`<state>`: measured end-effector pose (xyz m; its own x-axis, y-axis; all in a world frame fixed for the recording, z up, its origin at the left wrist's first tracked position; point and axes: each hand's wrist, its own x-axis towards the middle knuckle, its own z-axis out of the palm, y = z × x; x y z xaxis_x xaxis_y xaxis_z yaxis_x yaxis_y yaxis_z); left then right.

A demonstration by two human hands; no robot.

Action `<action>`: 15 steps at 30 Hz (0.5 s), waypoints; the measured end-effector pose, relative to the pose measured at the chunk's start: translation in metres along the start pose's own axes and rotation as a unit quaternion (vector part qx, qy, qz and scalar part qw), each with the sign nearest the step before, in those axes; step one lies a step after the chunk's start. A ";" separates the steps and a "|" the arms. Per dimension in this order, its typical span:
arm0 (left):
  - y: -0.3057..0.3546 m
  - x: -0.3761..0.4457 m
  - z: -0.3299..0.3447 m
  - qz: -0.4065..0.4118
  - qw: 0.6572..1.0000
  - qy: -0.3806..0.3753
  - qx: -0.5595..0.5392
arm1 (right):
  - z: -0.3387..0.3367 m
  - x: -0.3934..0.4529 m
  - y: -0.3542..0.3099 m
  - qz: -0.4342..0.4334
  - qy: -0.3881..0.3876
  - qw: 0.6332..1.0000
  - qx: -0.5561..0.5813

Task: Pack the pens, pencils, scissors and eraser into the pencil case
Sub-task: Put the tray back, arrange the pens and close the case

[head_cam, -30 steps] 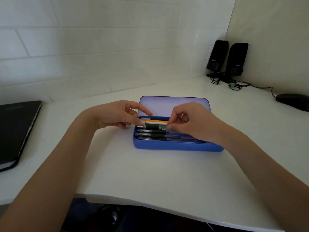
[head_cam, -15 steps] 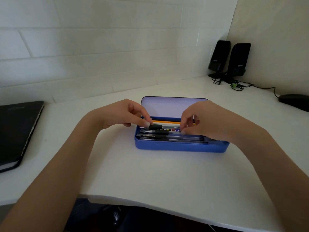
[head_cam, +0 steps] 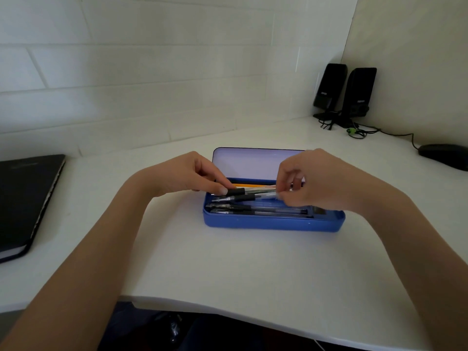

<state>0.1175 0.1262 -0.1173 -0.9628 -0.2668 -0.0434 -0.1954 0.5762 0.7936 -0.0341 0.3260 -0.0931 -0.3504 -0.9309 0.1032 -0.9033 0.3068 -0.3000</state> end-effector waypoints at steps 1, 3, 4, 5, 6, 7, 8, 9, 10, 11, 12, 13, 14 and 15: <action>0.000 0.000 0.000 -0.002 1.000 0.000 0.000 | -0.002 0.000 0.001 -0.003 -0.005 1.000 0.025; 0.000 0.000 0.000 -0.005 1.000 0.000 0.002 | -0.003 -0.001 0.000 -0.014 -0.014 0.999 0.045; -0.001 0.000 0.000 -0.005 1.000 0.002 0.001 | -0.002 -0.001 0.000 -0.019 -0.019 0.998 0.051; -0.001 0.001 0.000 -0.004 1.000 0.003 0.001 | -0.002 -0.002 -0.001 -0.023 -0.023 0.998 0.058; -0.002 0.001 0.000 -0.002 1.000 0.003 0.000 | -0.002 -0.002 -0.001 -0.025 -0.025 0.997 0.065; -0.003 0.002 0.000 -0.002 1.000 0.002 0.000 | -0.002 -0.001 -0.002 -0.024 -0.028 0.997 0.070; -0.003 0.002 0.000 -0.001 1.000 -0.001 -0.002 | -0.001 -0.001 -0.002 -0.021 -0.032 0.996 0.076; -0.003 0.002 0.000 -0.001 1.000 -0.004 -0.005 | 0.000 0.000 -0.002 -0.017 -0.038 0.996 0.083; -0.003 0.001 0.000 -0.001 1.000 -0.008 -0.006 | 0.001 0.001 -0.002 -0.014 -0.045 0.995 0.090; -0.003 0.002 0.000 -0.004 1.000 -0.009 -0.005 | 0.002 0.001 -0.001 -0.013 -0.050 0.994 0.094; -0.003 0.002 -0.001 -0.006 1.000 -0.009 -0.002 | 0.003 0.002 -0.001 -0.014 -0.050 0.994 0.096; -0.002 0.001 -0.001 -0.009 1.000 -0.009 0.002 | 0.002 0.002 -0.001 -0.017 -0.049 0.994 0.098; -0.002 0.001 -0.002 -0.013 1.000 -0.011 0.004 | 0.001 0.002 0.000 -0.020 -0.047 0.993 0.104; -0.002 0.001 -0.002 -0.018 1.000 -0.013 0.004 | -0.001 0.002 0.001 -0.022 -0.047 0.992 0.112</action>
<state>0.1173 0.1228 -0.1175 -0.9596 -0.2674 -0.0870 -0.2308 0.5722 0.7869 -0.0354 0.3245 -0.0925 -0.2767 -0.9603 0.0346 -0.8357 0.2227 -0.5020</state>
